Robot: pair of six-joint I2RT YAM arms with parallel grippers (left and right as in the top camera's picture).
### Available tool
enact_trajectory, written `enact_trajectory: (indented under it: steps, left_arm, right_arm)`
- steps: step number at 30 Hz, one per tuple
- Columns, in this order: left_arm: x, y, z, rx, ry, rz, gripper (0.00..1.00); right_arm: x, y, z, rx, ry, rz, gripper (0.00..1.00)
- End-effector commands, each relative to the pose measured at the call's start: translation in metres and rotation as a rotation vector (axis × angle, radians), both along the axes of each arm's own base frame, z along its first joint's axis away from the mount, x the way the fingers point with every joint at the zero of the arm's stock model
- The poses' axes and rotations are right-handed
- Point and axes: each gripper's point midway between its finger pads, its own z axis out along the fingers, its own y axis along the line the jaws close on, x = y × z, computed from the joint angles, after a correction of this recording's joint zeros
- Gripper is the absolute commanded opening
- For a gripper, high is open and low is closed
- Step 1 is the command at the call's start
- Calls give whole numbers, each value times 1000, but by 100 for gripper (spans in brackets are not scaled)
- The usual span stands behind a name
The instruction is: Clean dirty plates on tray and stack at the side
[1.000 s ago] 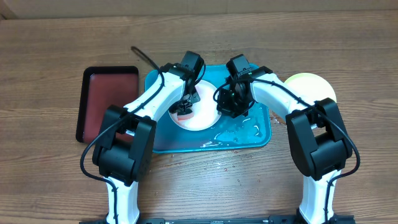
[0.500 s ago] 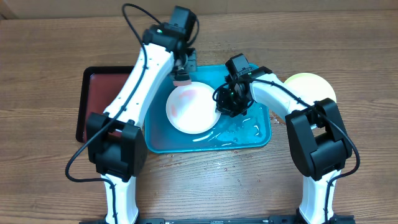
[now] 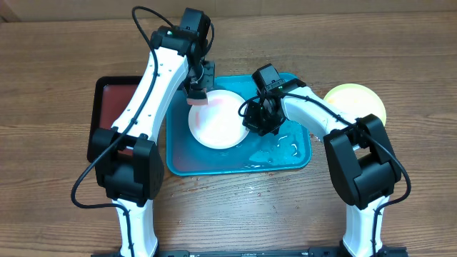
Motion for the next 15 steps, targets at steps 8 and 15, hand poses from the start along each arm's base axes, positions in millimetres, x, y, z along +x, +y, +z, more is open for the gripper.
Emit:
enact_trajectory:
  steps: [8,15]
  left_arm:
    - [-5,-10,-3,-42,17,-29,4]
    - [-4,-11,-3,-47,16,-7,4]
  right_arm:
    - [14,-66,74,-326,-259,-83,4]
    - [2,-97,102,-582,-359,-49,4]
